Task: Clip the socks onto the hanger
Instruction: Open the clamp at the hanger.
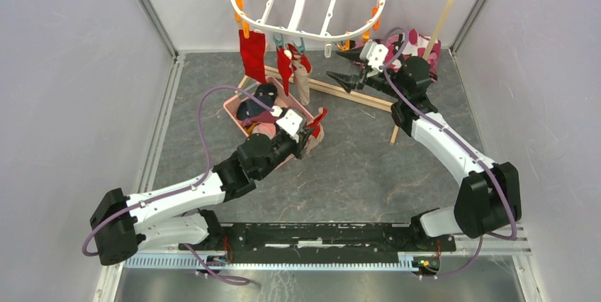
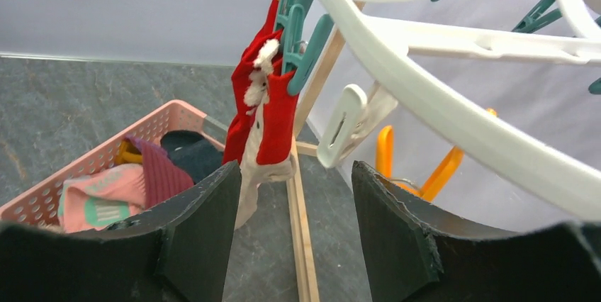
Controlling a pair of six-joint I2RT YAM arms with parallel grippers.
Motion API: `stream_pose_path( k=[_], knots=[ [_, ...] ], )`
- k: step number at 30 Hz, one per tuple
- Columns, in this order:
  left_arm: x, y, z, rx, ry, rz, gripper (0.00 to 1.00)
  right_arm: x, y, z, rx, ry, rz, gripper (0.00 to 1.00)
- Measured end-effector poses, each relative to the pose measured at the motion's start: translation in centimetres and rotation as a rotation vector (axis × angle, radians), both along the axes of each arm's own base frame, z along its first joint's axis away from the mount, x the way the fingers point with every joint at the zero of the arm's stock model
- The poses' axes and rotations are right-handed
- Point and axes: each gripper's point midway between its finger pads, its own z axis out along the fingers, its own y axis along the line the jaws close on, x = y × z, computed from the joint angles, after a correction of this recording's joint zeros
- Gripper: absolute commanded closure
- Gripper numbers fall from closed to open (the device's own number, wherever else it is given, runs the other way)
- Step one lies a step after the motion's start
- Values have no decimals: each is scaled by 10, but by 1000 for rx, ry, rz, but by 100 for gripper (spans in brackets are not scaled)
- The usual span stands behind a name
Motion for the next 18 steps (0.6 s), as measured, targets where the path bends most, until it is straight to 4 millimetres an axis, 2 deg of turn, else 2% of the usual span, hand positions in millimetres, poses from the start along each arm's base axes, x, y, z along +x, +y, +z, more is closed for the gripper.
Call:
stream_pose_path(
  k=[6, 18],
  knots=[
    [0, 0, 0, 4, -5, 0, 98, 10, 3, 16, 53, -20, -4, 33],
    [0, 0, 0, 4, -5, 1, 98, 18, 4, 28, 155, 28, -17, 25]
  ],
)
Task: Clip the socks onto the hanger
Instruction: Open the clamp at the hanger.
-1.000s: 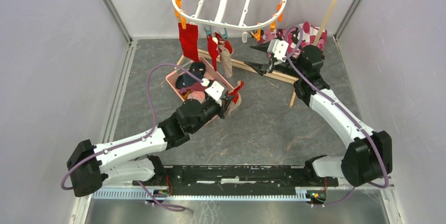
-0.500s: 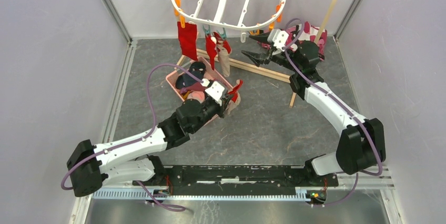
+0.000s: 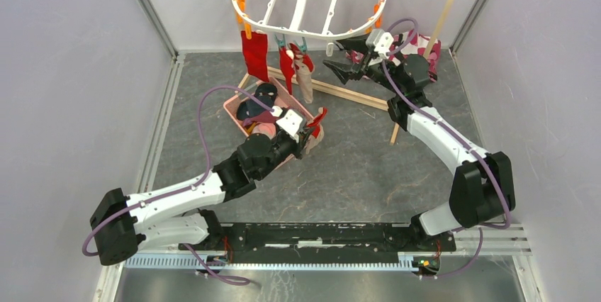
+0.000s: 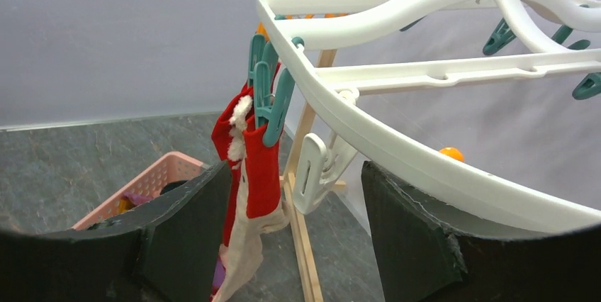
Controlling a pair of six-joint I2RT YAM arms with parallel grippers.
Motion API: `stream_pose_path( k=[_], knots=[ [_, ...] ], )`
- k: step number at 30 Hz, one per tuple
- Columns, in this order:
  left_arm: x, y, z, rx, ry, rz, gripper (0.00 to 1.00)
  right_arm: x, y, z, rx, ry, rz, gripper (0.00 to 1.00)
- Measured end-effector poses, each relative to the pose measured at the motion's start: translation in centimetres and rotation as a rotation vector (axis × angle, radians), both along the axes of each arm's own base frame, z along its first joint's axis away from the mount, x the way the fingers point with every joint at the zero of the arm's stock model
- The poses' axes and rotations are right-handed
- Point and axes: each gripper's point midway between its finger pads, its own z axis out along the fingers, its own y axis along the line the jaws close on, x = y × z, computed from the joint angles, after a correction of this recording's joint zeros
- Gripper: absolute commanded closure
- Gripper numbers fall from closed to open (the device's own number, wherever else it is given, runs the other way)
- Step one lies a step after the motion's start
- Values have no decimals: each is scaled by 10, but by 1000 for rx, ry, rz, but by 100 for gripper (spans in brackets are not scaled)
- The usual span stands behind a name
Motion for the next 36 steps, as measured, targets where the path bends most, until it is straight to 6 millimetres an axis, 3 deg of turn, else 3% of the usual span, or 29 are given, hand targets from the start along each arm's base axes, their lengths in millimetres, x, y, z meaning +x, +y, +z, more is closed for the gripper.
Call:
stream_pose_path(
  k=[36],
  knots=[
    [2, 3, 1, -2, -2, 23, 98, 13, 7, 5, 165, 84, 22, 21]
  ],
)
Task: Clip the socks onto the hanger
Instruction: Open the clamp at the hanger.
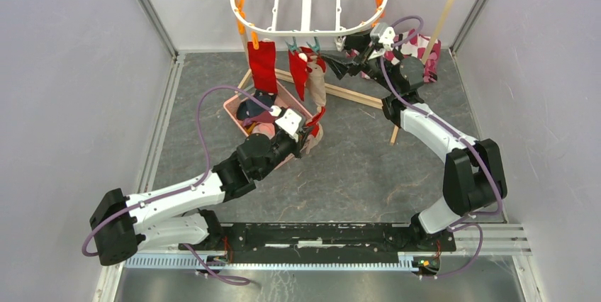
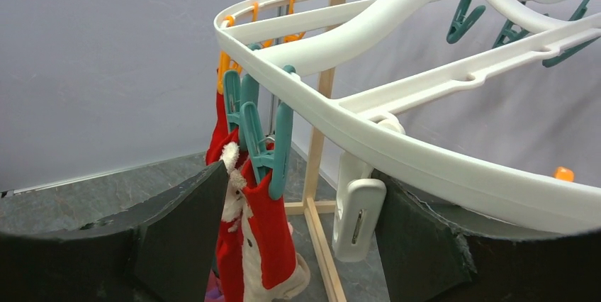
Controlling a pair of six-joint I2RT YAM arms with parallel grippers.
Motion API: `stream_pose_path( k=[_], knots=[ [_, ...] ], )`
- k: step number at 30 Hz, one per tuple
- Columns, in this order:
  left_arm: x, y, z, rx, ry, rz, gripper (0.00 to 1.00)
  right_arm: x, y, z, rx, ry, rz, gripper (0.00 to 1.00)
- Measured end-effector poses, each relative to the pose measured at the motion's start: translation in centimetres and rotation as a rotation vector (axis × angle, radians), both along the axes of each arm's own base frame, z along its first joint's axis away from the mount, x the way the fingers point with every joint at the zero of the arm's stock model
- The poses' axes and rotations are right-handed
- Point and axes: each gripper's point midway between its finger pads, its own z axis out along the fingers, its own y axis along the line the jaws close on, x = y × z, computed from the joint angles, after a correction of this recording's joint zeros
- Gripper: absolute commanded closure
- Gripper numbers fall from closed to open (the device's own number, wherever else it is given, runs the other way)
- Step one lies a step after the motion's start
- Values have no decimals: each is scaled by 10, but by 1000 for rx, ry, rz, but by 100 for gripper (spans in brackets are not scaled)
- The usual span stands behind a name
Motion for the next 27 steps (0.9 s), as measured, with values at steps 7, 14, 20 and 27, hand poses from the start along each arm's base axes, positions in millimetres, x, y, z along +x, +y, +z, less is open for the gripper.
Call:
stream_pose_path(
  k=[7, 14, 20, 27],
  knots=[
    [0, 0, 0, 0, 0, 0, 98, 1, 0, 0, -1, 1, -4, 20],
    [0, 0, 0, 0, 0, -1, 98, 7, -6, -5, -13, 23, -26, 13],
    [0, 0, 0, 0, 0, -2, 98, 13, -11, -8, -20, 38, -45, 12],
    [0, -1, 0, 1, 1, -6, 98, 16, -9, -5, -18, 29, -27, 11]
  ],
)
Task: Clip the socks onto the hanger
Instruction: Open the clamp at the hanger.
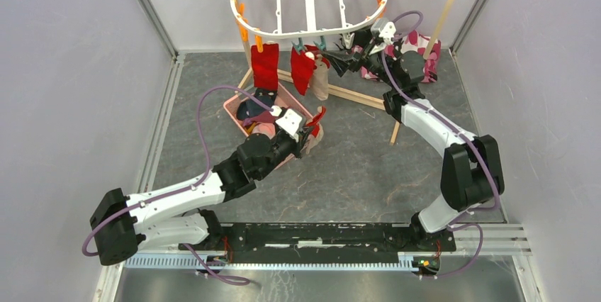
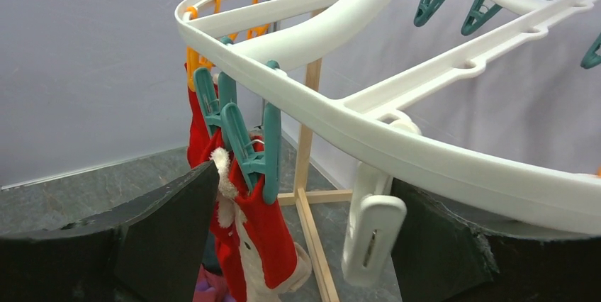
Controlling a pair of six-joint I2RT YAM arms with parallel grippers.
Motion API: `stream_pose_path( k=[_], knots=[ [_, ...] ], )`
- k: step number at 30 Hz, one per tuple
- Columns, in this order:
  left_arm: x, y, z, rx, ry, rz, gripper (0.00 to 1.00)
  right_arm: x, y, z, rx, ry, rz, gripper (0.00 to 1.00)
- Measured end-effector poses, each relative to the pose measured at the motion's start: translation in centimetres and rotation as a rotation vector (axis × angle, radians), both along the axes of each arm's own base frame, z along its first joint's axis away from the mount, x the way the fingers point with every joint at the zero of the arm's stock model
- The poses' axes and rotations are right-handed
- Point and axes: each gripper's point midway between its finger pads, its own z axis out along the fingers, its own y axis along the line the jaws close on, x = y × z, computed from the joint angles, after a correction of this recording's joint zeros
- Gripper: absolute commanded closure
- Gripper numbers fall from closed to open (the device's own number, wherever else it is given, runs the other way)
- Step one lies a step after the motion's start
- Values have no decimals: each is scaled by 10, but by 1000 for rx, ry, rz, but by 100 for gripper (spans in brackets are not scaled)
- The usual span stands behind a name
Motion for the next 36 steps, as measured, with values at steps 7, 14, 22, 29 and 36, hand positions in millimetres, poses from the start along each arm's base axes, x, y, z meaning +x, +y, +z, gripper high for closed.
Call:
stream_pose_path(
  k=[7, 14, 22, 29, 36],
  knots=[
    [0, 0, 0, 0, 0, 0, 98, 7, 1, -6, -5, 1, 19, 11],
    [1, -2, 1, 0, 0, -1, 98, 8, -6, -1, 9, -12, 28, 12],
    [2, -4, -2, 8, 6, -3, 98, 4, -13, 11, 35, -39, 51, 16],
    [0, -6, -3, 9, 7, -19, 98, 3, -19, 13, 40, -41, 59, 17],
    [0, -6, -3, 9, 7, -19, 98, 3, -25, 15, 48, -36, 51, 18]
  ],
)
